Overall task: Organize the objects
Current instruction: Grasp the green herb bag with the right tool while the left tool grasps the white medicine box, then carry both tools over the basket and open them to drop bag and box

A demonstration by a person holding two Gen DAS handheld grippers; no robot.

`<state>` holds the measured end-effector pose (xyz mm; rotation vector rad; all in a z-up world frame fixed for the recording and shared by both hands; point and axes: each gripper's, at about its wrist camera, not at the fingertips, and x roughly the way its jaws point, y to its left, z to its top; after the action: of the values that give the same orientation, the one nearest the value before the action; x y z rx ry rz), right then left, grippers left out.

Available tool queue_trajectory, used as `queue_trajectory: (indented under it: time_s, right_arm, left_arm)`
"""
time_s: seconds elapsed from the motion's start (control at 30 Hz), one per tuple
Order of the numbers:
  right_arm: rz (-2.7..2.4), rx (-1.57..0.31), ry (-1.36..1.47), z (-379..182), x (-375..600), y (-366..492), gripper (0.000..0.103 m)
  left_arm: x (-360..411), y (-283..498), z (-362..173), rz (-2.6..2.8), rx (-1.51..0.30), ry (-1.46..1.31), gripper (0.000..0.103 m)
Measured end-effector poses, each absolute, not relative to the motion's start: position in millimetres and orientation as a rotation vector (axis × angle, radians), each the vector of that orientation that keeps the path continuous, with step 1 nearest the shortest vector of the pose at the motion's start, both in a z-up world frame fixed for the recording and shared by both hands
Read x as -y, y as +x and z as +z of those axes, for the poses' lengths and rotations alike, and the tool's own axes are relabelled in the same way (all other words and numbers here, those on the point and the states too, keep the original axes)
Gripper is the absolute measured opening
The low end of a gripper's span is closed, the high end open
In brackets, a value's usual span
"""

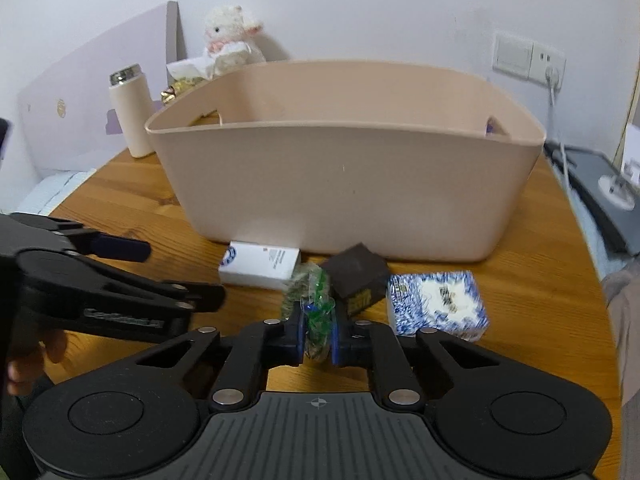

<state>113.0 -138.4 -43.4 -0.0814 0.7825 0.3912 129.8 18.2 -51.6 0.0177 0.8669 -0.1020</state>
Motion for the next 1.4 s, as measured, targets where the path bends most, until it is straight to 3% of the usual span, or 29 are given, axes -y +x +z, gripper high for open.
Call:
queue_trajectory:
  time_s: [0.33, 0.7, 0.8, 0.9, 1.2, 1.4]
  right_arm:
    - [0.364, -0.659, -0.077, -7, 155, 105, 0.010]
    - [0.317, -0.660, -0.066, -17, 163, 120, 0.010]
    - [0.314, -0.663, -0.066, -20, 163, 122, 0.010]
    - [0.310, -0.664, -0.060, -21, 164, 122, 0.010]
    - [0.305, -0.649, -0.052, -16, 163, 114, 0.010]
    - [0.307, -0.596, -0.042, 4, 165, 102, 0.010]
  left_arm:
    - [-5, 143, -53, -0.114, -0.858, -0.036, 0.089]
    - [20, 174, -67, -0.036, -0.883, -0.048, 0.090]
    - [23, 173, -68, -0.019, -0.878, -0.020, 0.083]
    - [24, 168, -67, -0.028, -0.855, 0.017, 0.064]
    - [13, 152, -62, -0.076, -0.867, -0.015, 0.062]
    - [9, 125, -31, -0.101, -0.773, 0.018, 0.062]
